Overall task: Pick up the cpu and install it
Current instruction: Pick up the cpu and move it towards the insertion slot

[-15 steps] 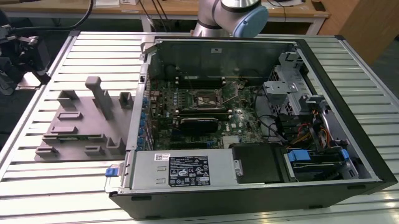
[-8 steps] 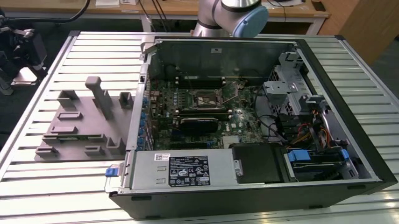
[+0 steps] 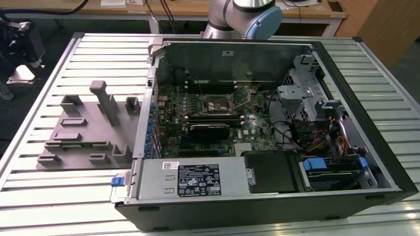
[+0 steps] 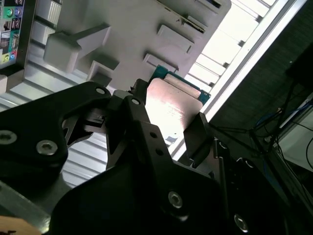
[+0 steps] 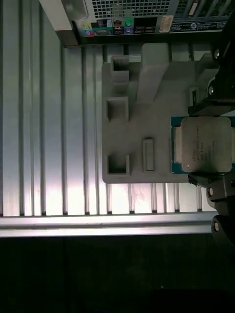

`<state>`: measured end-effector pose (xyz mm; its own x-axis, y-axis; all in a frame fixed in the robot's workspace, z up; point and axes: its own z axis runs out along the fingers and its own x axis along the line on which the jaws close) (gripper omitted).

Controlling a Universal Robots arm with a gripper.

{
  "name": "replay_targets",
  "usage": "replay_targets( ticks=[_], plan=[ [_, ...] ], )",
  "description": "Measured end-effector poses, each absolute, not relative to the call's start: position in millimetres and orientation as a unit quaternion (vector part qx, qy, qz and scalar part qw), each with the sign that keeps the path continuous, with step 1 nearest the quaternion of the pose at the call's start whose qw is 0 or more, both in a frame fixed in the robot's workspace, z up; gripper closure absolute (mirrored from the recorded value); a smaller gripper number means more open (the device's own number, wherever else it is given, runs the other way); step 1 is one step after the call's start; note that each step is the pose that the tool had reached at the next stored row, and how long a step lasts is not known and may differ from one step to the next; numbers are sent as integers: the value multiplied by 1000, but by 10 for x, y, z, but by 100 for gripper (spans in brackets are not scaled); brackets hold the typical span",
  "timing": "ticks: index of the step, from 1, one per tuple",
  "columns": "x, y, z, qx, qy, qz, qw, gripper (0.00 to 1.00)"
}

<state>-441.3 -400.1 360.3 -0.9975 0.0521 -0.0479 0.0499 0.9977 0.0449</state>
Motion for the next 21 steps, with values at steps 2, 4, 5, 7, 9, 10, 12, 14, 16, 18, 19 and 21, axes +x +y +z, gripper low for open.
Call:
replay_targets(
  ticks=[2, 4, 5, 7, 9, 10, 12, 14, 16, 18, 19, 21],
  plan=[
    [-4413, -4000, 3641, 26, 999, 22, 25, 45],
    [-4413, -4001, 3678, 26, 999, 22, 25, 45],
    [-4413, -4001, 3695, 26, 999, 22, 26, 45],
    [-4413, -4000, 3731, 26, 999, 22, 26, 45],
    [-4413, -4001, 3763, 25, 999, 22, 27, 45],
    [-4413, -4001, 3779, 25, 999, 22, 27, 45],
    [-4413, -4001, 3815, 25, 999, 22, 27, 45],
    [-4413, -4001, 3854, 25, 999, 22, 28, 45],
    [-4413, -4001, 3893, 25, 999, 22, 28, 45],
    [-4413, -4000, 3931, 25, 999, 22, 29, 45],
    [-4413, -4001, 3949, 25, 999, 22, 29, 45],
    [-4413, -4001, 3985, 25, 999, 22, 30, 45]
  ],
)
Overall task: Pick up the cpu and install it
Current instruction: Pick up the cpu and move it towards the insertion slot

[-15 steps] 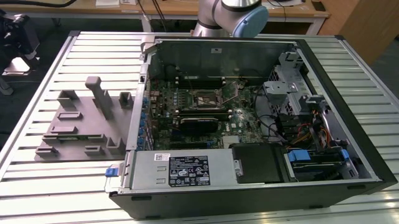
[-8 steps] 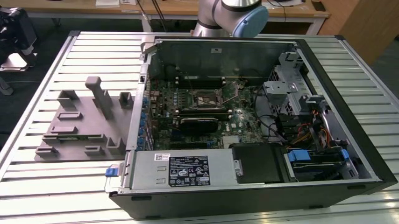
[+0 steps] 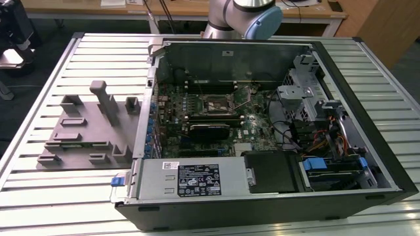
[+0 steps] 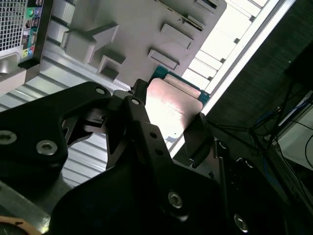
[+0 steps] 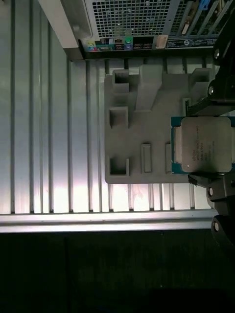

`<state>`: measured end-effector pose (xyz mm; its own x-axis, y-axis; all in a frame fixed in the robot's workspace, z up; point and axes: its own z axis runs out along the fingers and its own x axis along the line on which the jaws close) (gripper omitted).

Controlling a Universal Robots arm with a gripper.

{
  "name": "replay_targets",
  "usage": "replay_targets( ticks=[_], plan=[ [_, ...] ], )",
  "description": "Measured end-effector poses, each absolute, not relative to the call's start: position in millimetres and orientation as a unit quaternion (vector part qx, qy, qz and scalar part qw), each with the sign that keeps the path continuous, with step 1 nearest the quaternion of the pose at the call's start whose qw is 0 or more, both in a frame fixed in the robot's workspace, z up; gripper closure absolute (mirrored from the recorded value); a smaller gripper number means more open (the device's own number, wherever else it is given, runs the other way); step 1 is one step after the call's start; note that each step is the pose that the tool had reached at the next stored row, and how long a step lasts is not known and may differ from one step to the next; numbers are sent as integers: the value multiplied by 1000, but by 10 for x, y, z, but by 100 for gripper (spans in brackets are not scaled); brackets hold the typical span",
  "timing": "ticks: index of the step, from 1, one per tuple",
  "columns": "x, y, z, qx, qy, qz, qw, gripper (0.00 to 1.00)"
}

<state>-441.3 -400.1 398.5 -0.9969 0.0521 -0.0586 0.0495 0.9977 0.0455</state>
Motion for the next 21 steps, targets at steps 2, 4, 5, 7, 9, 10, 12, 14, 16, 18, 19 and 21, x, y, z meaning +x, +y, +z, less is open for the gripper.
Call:
replay_targets(
  ticks=[2, 4, 5, 7, 9, 10, 12, 14, 16, 18, 19, 21],
  plan=[
    [-4413, -4001, 4019, 25, 999, 22, 30, 45],
    [-4413, -4001, 4049, 25, 999, 22, 31, 45],
    [-4413, -4001, 4053, 25, 999, 22, 31, 45],
    [-4413, -4001, 4053, 25, 999, 22, 31, 45],
    [-4412, -4000, 4054, 25, 999, 22, 31, 45],
    [-4410, -4000, 4055, 25, 999, 22, 31, 45],
    [-4397, -4000, 4054, 25, 999, 22, 31, 45],
    [-4379, -4000, 4054, 25, 999, 22, 31, 45],
    [-4360, -4001, 4054, 25, 999, 22, 31, 45],
    [-4340, -4000, 4054, 25, 999, 22, 31, 45],
    [-4330, -4001, 4054, 25, 999, 22, 31, 45],
    [-4305, -4001, 4054, 25, 999, 22, 31, 45]
  ],
)
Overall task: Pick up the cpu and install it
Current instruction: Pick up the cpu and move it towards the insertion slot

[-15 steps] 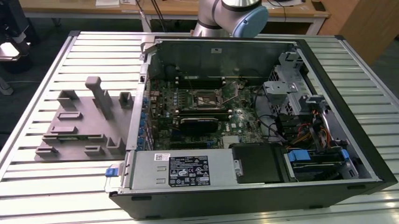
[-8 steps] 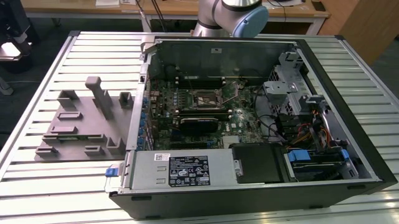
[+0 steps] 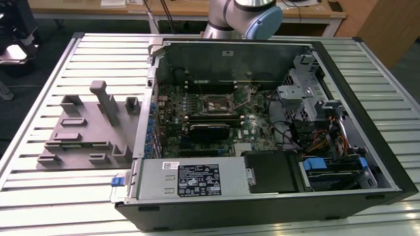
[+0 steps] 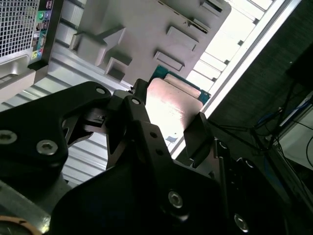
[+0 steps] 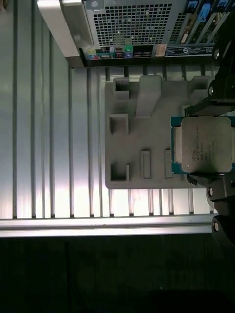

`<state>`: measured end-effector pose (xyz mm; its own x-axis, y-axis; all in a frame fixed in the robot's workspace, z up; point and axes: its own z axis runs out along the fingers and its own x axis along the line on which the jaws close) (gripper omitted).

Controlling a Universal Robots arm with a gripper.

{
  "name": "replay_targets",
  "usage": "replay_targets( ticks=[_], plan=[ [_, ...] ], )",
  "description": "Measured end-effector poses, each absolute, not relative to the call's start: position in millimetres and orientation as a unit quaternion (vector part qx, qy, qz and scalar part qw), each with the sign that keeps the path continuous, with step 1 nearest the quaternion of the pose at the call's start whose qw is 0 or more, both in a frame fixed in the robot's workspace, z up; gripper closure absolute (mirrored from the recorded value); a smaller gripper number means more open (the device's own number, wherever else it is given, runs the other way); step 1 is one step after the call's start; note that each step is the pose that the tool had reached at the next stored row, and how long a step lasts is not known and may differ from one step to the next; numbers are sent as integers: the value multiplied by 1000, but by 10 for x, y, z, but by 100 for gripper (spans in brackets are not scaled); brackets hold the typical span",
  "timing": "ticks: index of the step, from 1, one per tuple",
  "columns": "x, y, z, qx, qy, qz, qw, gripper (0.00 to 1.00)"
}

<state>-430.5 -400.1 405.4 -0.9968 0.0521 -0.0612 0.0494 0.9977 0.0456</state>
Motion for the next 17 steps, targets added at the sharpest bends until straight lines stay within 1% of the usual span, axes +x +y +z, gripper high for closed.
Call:
replay_targets(
  ticks=[17],
  plan=[
    [-4103, -4000, 4054, 25, 999, 22, 31, 45]
  ],
)
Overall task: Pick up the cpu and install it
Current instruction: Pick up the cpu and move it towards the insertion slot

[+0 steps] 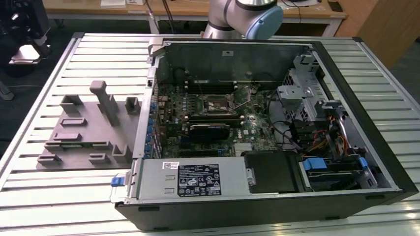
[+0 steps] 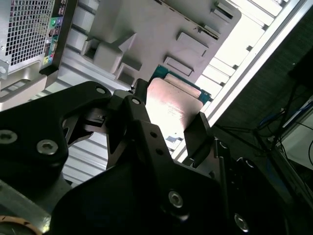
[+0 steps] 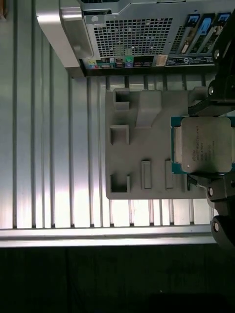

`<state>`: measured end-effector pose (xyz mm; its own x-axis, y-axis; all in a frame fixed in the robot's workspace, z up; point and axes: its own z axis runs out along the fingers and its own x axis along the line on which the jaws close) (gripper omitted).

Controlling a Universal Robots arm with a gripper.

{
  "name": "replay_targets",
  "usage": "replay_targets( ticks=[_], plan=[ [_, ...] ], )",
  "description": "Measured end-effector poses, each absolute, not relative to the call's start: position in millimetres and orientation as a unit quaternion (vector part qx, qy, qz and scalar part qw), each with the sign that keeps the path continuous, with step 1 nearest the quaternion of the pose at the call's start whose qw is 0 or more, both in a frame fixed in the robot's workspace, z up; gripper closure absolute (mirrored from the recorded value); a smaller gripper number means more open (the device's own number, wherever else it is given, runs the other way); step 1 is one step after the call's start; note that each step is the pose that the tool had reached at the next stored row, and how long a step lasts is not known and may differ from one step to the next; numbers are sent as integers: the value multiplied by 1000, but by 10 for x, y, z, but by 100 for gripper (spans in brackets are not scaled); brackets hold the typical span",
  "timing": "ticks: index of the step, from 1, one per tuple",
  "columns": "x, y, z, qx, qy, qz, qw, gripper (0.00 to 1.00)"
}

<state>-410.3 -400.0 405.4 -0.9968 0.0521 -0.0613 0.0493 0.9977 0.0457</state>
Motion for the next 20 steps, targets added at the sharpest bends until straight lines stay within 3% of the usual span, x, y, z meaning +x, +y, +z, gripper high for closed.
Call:
replay_targets(
  ticks=[20],
  plan=[
    [-3817, -4000, 4054, 25, 999, 22, 31, 45]
  ],
)
